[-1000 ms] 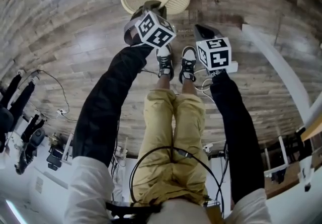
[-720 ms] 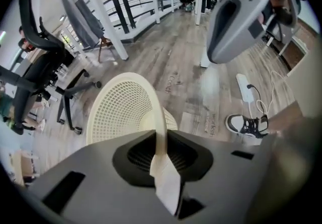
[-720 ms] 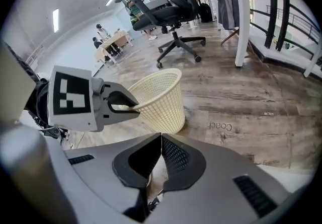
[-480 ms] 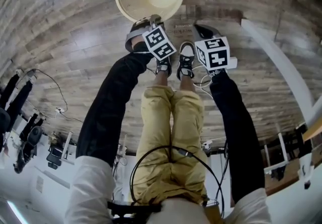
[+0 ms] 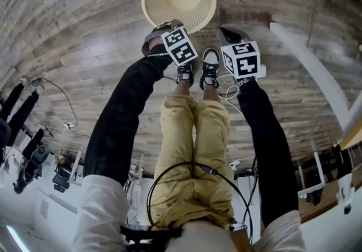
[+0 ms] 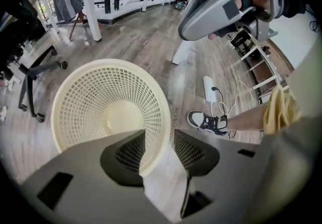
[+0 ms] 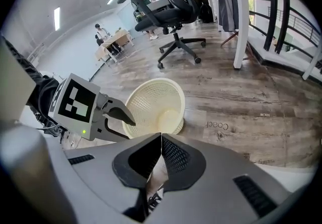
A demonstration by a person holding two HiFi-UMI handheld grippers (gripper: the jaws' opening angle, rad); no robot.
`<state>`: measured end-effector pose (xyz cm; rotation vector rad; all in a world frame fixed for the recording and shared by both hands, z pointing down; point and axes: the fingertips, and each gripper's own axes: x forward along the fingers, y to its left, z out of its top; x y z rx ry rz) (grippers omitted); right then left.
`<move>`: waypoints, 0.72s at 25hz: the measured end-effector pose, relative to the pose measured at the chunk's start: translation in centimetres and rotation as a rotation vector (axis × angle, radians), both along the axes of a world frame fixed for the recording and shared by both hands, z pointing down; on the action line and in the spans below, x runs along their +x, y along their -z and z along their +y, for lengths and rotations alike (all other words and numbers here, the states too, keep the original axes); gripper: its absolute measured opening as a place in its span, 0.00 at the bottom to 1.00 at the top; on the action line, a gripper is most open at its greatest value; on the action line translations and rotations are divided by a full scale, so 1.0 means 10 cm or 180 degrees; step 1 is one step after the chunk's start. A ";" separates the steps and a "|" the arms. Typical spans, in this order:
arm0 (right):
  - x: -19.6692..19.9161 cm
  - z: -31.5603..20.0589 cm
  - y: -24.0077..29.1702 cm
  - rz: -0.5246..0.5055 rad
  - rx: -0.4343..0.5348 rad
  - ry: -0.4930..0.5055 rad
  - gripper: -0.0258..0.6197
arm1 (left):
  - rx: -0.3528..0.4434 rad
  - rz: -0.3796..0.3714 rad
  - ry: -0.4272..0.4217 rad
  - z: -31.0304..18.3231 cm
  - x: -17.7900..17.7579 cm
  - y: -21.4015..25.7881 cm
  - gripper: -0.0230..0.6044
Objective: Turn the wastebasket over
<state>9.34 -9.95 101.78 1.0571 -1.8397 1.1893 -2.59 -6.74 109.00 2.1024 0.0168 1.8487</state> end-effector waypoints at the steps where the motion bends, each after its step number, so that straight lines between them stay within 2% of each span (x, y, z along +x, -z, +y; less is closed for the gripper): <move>1: -0.01 0.00 0.06 -0.0006 0.0013 0.0002 0.07 | -0.0012 0.0020 0.0029 -0.01 0.01 0.08 0.30; 5: -0.05 -0.10 0.49 -0.0040 0.0130 -0.0003 0.07 | -0.0013 0.0192 0.0269 -0.21 0.08 0.60 0.30; 9: -0.06 -0.16 1.14 -0.0105 0.0259 -0.0056 0.07 | -0.0022 0.0308 0.0262 -0.35 0.06 1.35 0.29; 15: -0.10 -0.38 2.32 -0.0180 0.0565 -0.0148 0.07 | 0.0012 0.0702 0.0554 -0.62 0.03 2.78 0.16; 18: -0.12 -0.64 2.92 -0.0211 0.0828 -0.0162 0.07 | 0.0235 0.0967 0.0670 -0.86 -0.01 3.55 0.09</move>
